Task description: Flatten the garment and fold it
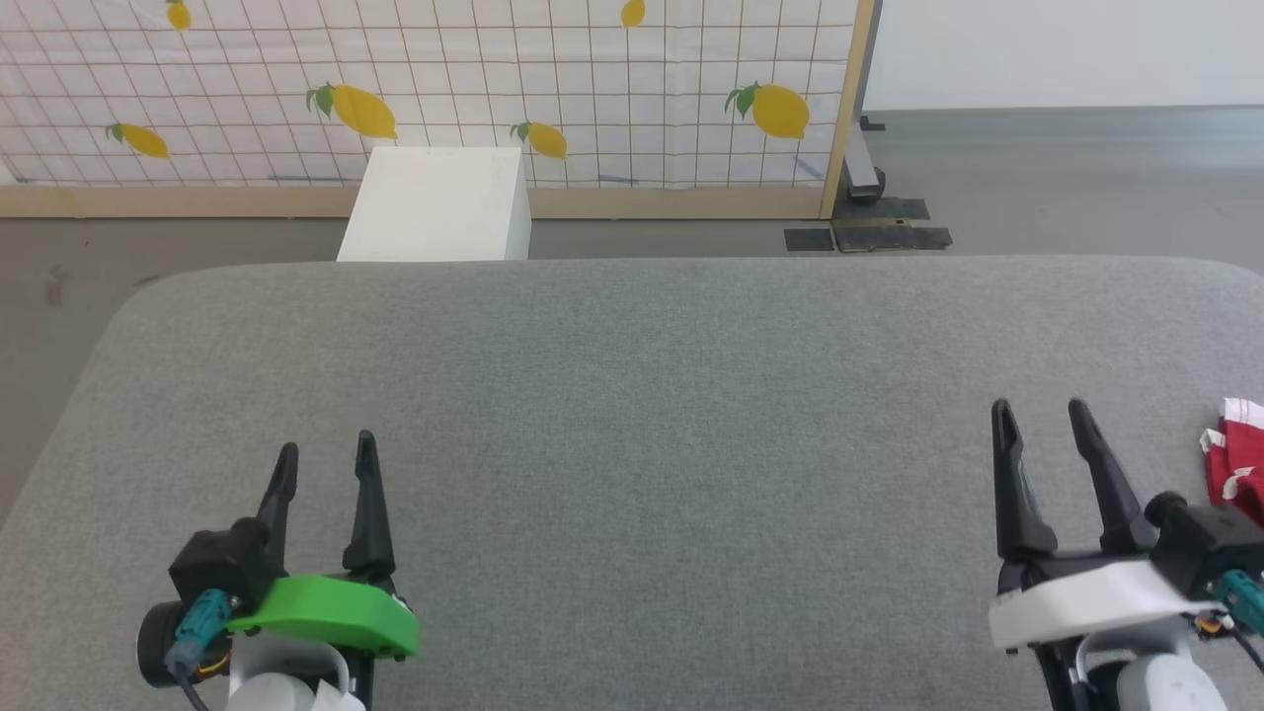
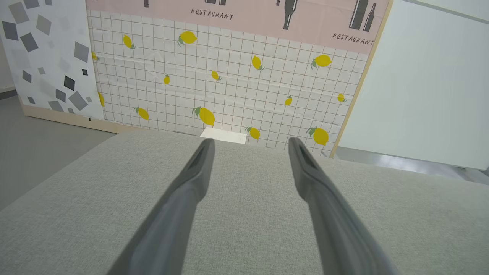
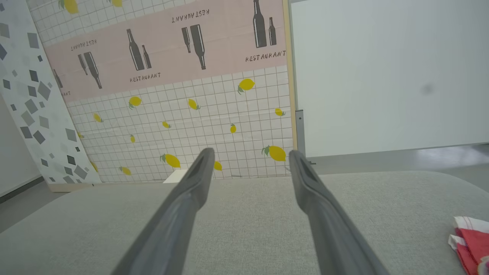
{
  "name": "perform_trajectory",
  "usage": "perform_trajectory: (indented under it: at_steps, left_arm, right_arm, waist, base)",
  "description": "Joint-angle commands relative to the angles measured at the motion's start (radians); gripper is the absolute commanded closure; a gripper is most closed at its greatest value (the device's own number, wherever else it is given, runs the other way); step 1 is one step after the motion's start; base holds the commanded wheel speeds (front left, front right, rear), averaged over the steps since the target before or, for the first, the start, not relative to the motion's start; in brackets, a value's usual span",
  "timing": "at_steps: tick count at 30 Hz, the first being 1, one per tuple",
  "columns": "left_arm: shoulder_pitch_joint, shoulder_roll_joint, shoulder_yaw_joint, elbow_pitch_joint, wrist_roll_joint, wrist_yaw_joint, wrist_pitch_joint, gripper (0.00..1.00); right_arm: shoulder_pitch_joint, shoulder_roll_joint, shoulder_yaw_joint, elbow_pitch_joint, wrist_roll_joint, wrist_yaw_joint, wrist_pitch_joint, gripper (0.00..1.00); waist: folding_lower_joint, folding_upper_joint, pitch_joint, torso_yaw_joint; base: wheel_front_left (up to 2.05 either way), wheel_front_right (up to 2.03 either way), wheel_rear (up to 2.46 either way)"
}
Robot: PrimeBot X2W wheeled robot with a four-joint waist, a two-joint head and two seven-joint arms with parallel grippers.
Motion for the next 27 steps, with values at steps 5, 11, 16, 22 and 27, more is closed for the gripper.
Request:
perform_trajectory:
  at_steps: [5,11,16,22,27]
  left_arm:
    - [0.024,0.000,-0.030,0.035,0.031,-0.014,-0.005,0.00]
    - [0.028,0.004,-0.061,0.074,0.050,-0.017,-0.004,0.00]
    - [0.030,0.004,-0.070,0.089,0.055,-0.012,-0.004,0.00]
    - [0.018,0.001,-0.075,0.091,0.050,-0.013,0.001,1.00]
    - [0.019,0.000,-0.073,0.083,0.057,-0.011,0.010,1.00]
  right_arm:
    - [0.050,0.001,-0.005,0.028,-0.009,-0.001,-0.014,0.00]
    - [0.066,0.001,-0.004,0.047,-0.035,-0.001,-0.003,0.00]
    - [0.063,0.001,-0.003,0.049,-0.031,-0.001,0.005,0.00]
    - [0.057,0.000,-0.005,0.048,-0.028,0.000,0.005,1.00]
    - [0.056,0.000,-0.003,0.043,-0.034,0.000,0.013,1.00]
  waist:
    - [0.0001,0.0000,-0.007,0.005]
    - [0.0001,0.0000,-0.005,0.003]
    - [0.0001,0.0000,0.003,-0.002]
    - [0.0001,0.0000,0.011,-0.002]
    - [0.0001,0.0000,0.011,-0.002]
  base:
    - [0.00,0.00,0.00]
    - [0.00,0.00,0.00]
    - [0.00,0.00,0.00]
    - [0.00,0.00,0.00]
    - [0.00,0.00,0.00]
